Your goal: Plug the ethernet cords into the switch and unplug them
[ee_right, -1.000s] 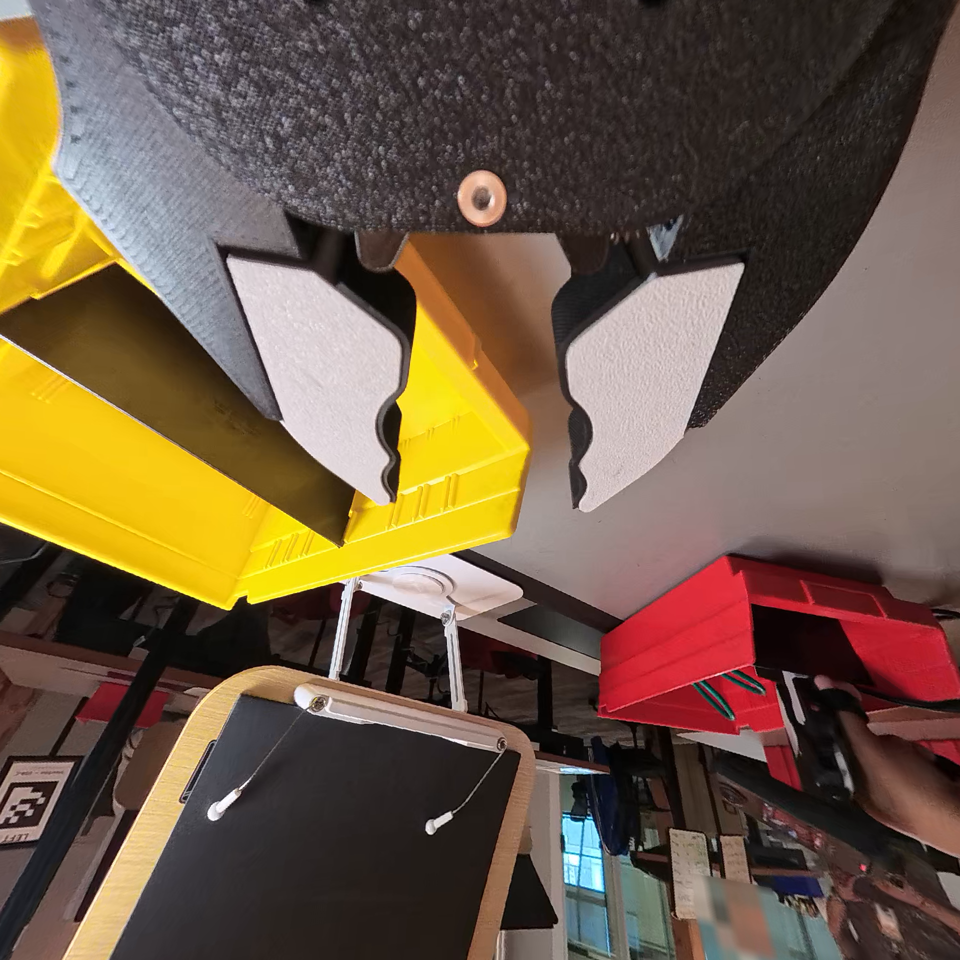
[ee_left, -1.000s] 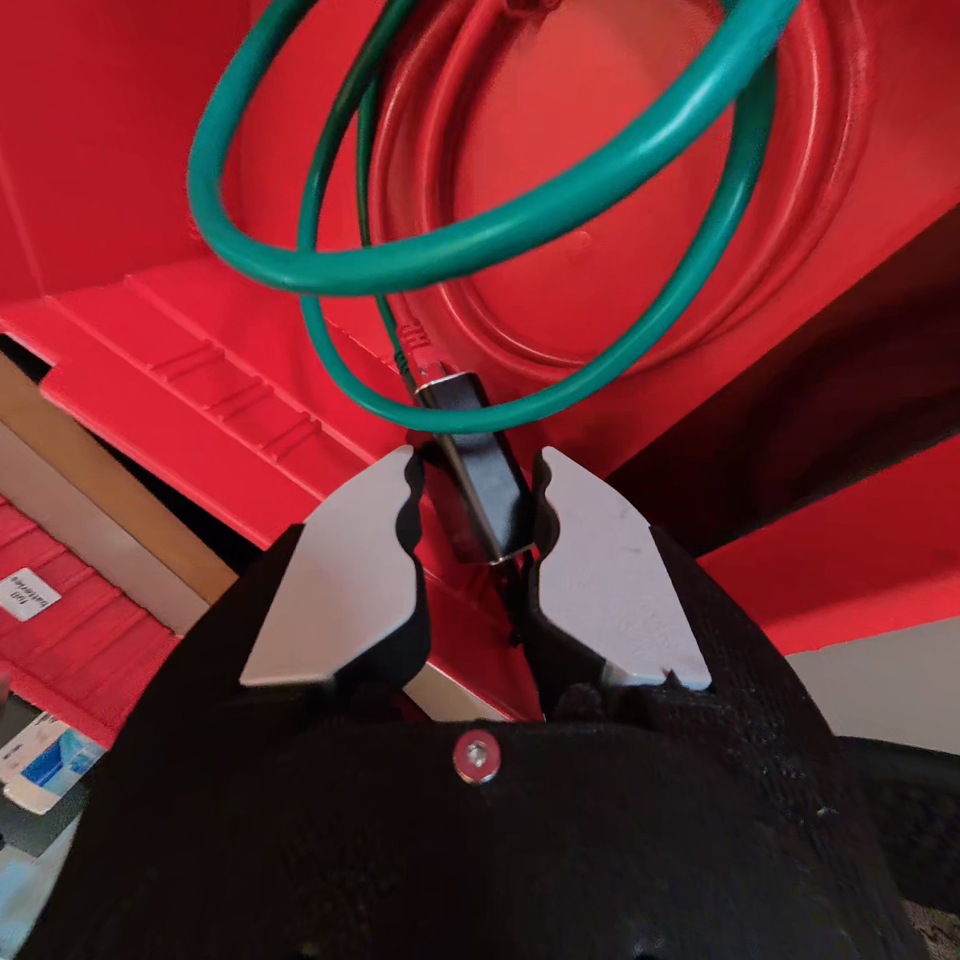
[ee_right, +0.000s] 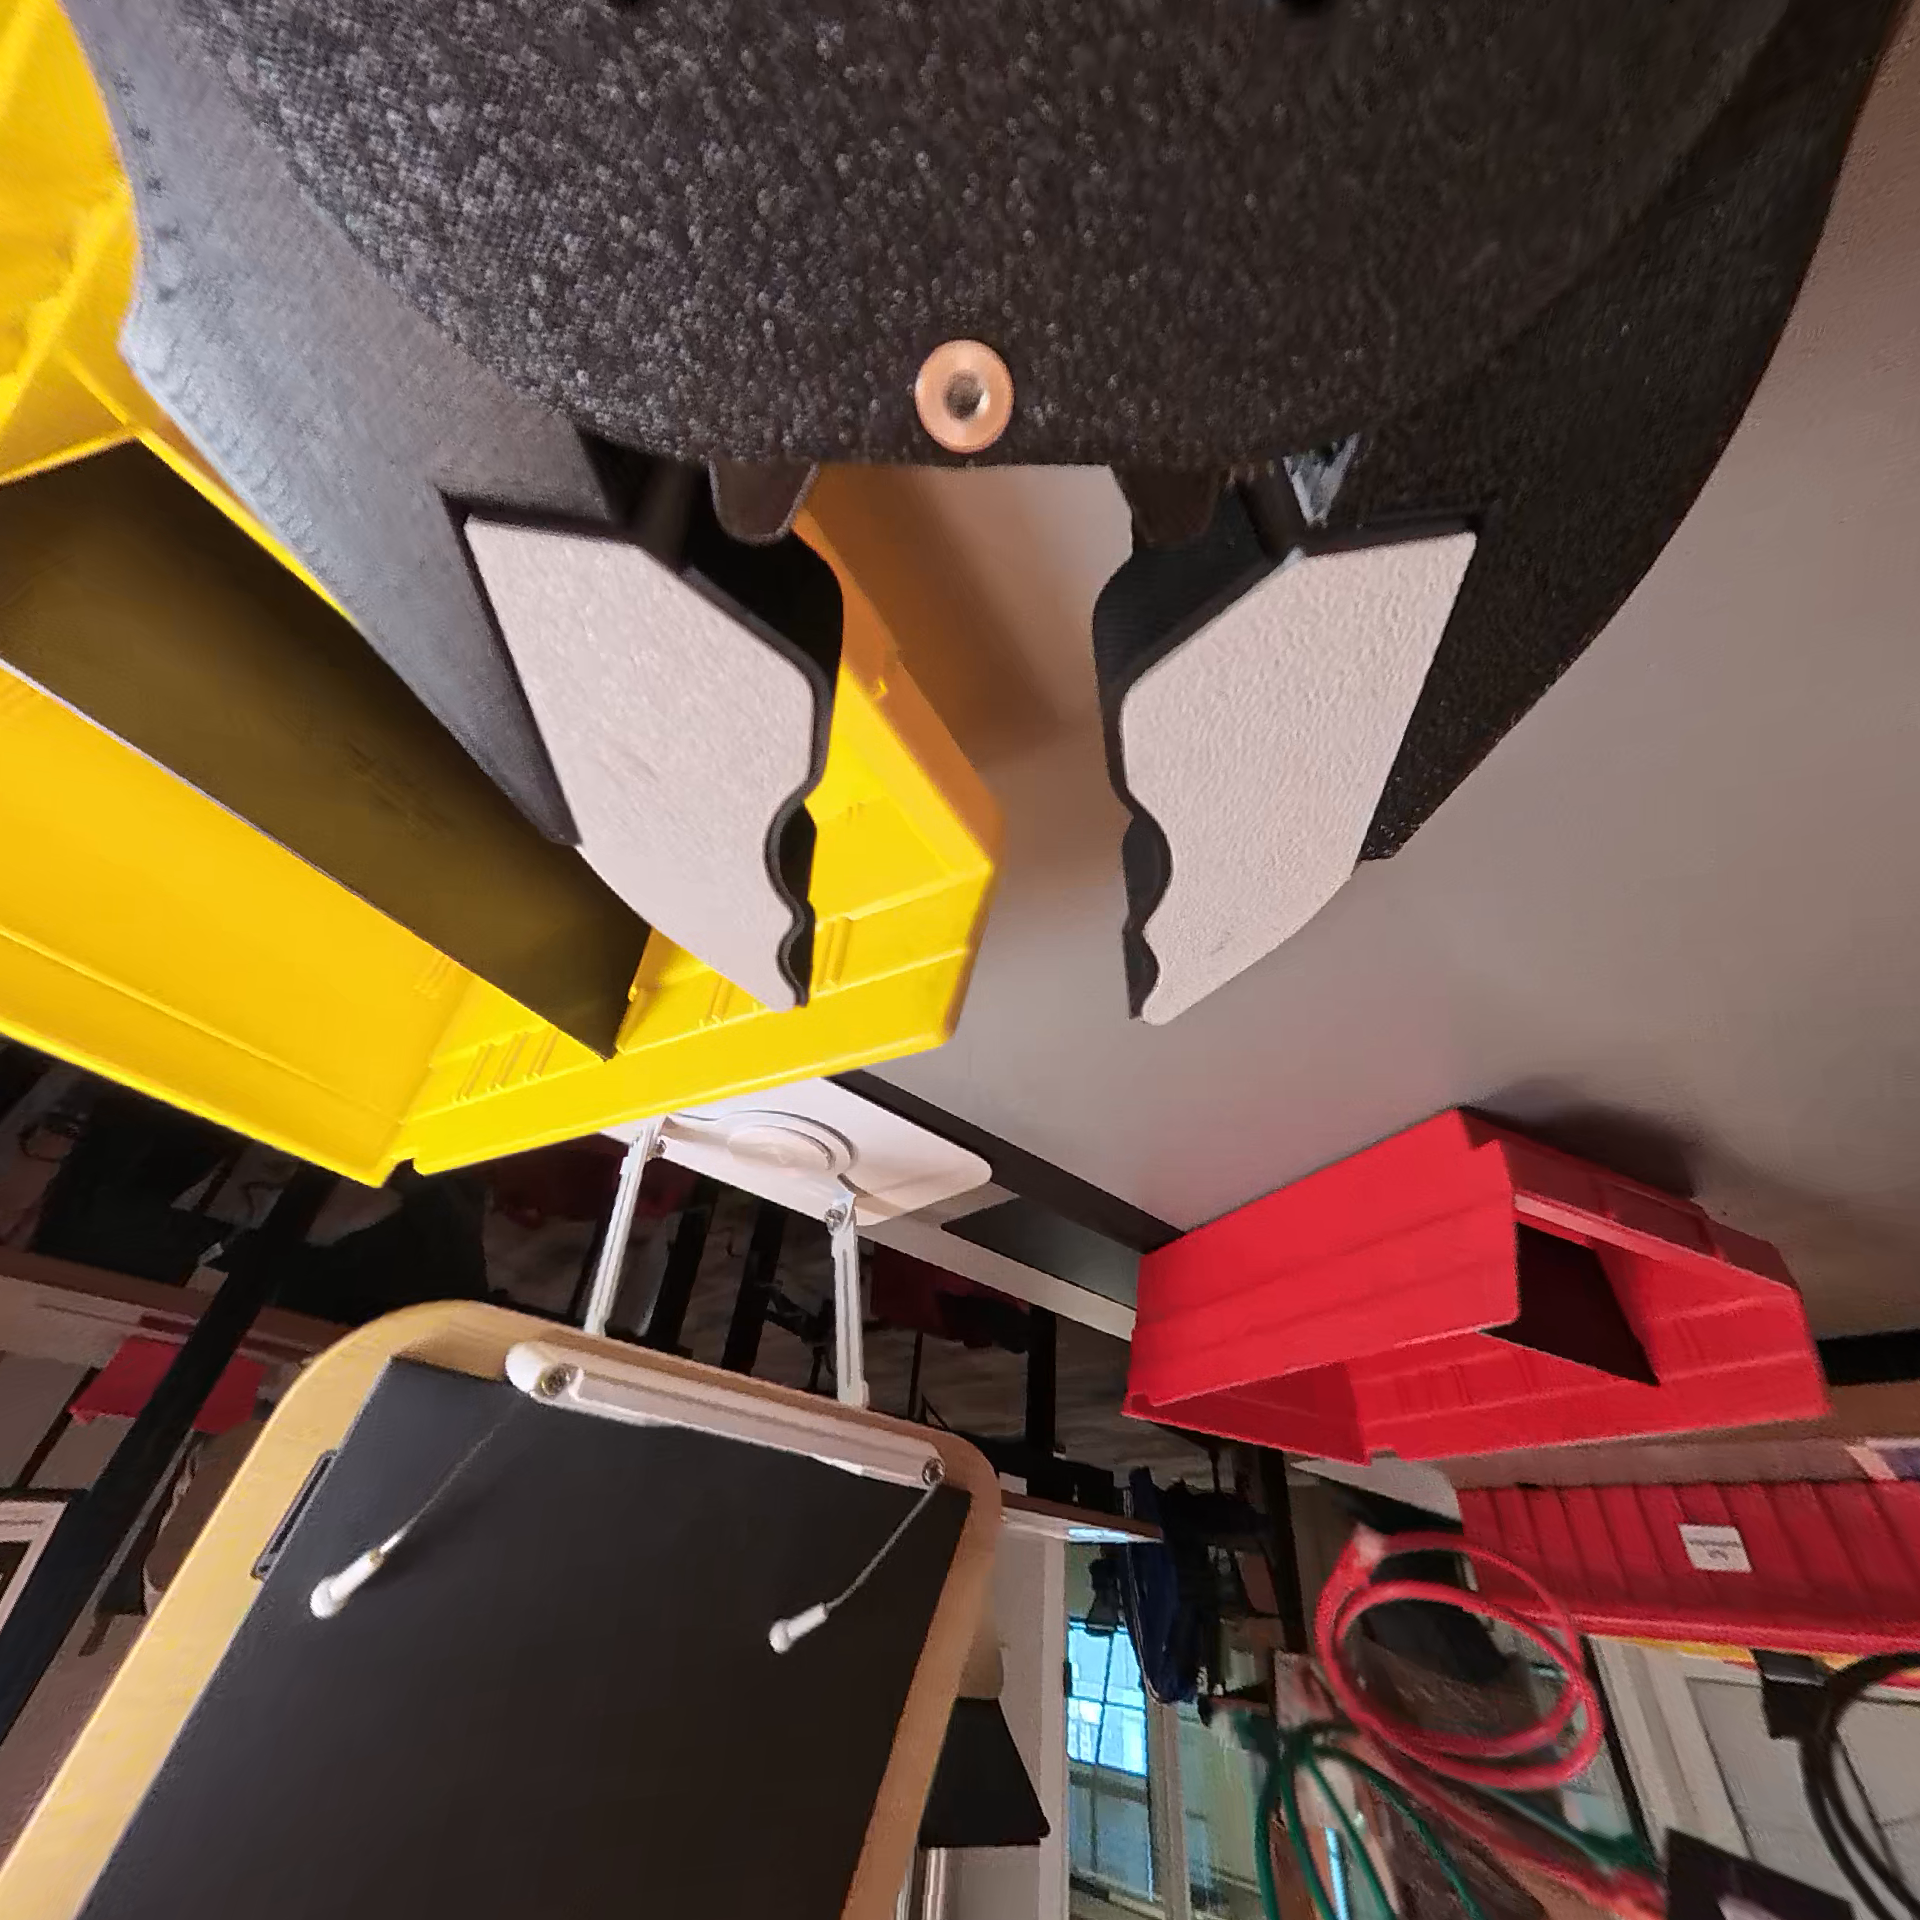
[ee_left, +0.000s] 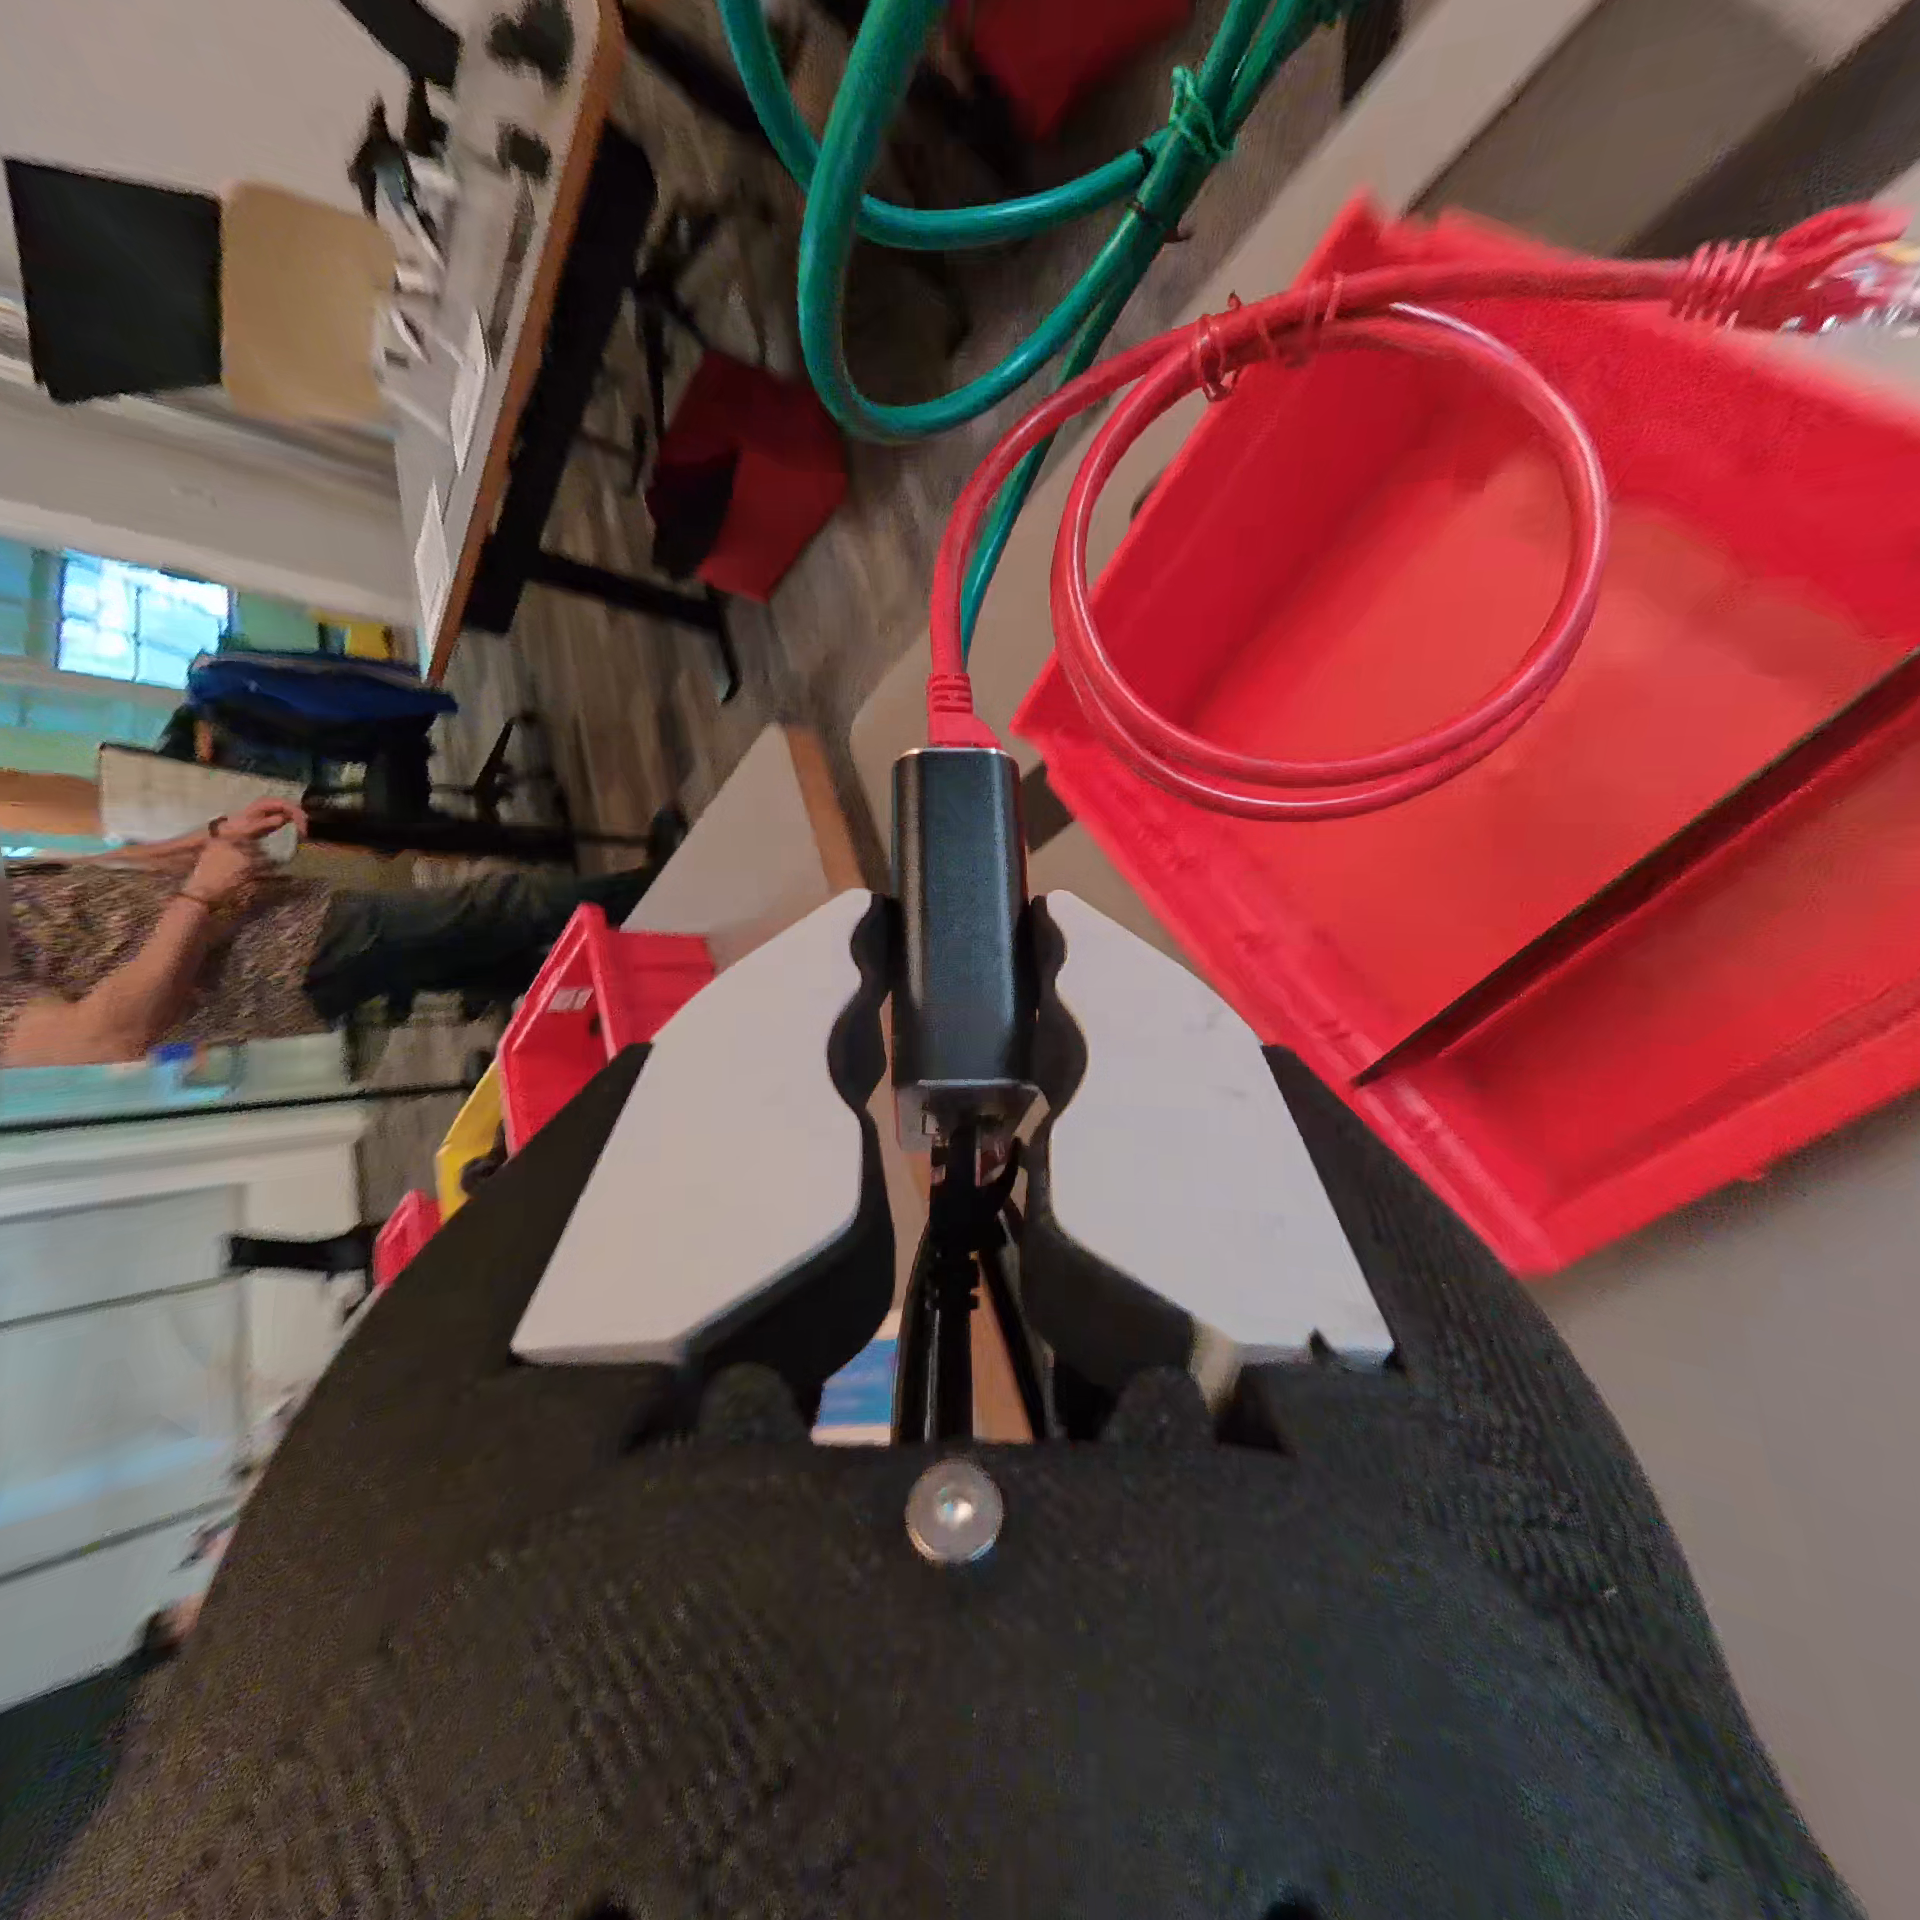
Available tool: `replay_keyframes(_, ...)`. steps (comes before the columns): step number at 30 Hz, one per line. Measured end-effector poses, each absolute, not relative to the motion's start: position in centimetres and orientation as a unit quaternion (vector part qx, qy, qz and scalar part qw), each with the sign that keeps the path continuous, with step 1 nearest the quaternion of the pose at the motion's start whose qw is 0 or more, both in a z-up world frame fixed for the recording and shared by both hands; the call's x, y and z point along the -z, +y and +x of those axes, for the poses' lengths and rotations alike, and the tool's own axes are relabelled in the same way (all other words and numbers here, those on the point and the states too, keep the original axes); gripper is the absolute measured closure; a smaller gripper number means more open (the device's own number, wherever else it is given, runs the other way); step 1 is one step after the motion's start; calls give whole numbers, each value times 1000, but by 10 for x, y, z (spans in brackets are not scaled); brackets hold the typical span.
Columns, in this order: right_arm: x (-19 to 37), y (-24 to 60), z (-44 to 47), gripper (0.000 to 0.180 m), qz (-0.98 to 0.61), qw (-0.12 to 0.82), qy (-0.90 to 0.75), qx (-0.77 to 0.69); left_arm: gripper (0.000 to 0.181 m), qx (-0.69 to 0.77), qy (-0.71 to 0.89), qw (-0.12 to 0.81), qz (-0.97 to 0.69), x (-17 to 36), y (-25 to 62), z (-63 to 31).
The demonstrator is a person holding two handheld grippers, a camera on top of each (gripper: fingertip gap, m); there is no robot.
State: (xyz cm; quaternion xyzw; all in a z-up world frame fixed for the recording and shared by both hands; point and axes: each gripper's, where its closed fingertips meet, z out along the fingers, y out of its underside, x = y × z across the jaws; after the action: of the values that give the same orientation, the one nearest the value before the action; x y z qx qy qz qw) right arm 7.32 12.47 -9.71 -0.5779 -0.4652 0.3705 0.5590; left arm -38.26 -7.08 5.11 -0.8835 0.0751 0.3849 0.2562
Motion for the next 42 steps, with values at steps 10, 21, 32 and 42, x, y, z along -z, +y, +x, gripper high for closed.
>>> replay_keyframes(10, 42, 107, 51, 126, -519, 590, -474, -396, 156, -76, 126, 571, -807, -93, -43, -234)
replay_keyframes(21, -13, 47, 25, 130, -425, 447, -530, -582, 156, 441, 201, 587, -649, -47, -14, -43)
replay_keyframes(32, 24, 3, 2, 153, -429, 358, -563, -609, 156, 509, 205, 500, -669, 17, 3, 5)
replay_keyframes(42, 10, 9, 5, 156, -421, 358, -482, -680, 148, 365, 223, 564, -706, -1, -1, -8)
